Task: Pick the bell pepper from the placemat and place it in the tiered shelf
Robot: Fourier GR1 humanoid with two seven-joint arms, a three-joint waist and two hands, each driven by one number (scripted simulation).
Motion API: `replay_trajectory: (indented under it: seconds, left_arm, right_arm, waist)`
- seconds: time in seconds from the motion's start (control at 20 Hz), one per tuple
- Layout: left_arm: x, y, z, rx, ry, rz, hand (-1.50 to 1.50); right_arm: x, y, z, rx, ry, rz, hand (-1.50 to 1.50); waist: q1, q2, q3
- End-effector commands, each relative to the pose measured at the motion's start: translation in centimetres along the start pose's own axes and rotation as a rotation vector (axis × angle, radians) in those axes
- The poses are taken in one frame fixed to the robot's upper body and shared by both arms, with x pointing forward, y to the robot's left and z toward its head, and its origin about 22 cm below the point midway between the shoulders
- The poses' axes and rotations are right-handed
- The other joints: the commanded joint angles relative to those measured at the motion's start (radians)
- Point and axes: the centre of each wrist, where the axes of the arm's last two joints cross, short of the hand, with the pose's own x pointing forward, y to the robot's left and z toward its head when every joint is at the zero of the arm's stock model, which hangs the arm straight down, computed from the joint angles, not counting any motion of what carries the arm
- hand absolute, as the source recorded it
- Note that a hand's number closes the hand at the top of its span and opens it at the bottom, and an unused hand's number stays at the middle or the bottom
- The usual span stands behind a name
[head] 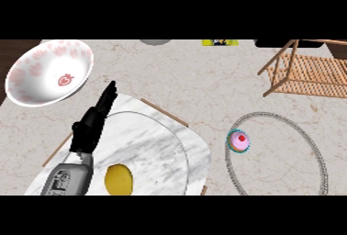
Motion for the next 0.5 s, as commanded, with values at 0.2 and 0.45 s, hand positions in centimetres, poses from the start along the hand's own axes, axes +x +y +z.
replay_trajectory:
  seconds: [0.2, 0.45]
  left_arm:
    - [-0.1, -1.0, -1.0, -0.009, 0.005, 0.011, 0.0]
    - [1.3, 0.5, 0.1, -0.007, 0.003, -0.01, 0.0]
  right_arm:
    - [-4.1, 1.8, -1.0, -0.029, 0.041, -0.174, 1.5]
    - [-4.9, 1.7, -2.2, -0.026, 0.034, -0.171, 1.5]
  waist:
    - [-0.001, 0.003, 0.0]
    - [0.004, 0.002, 0.0]
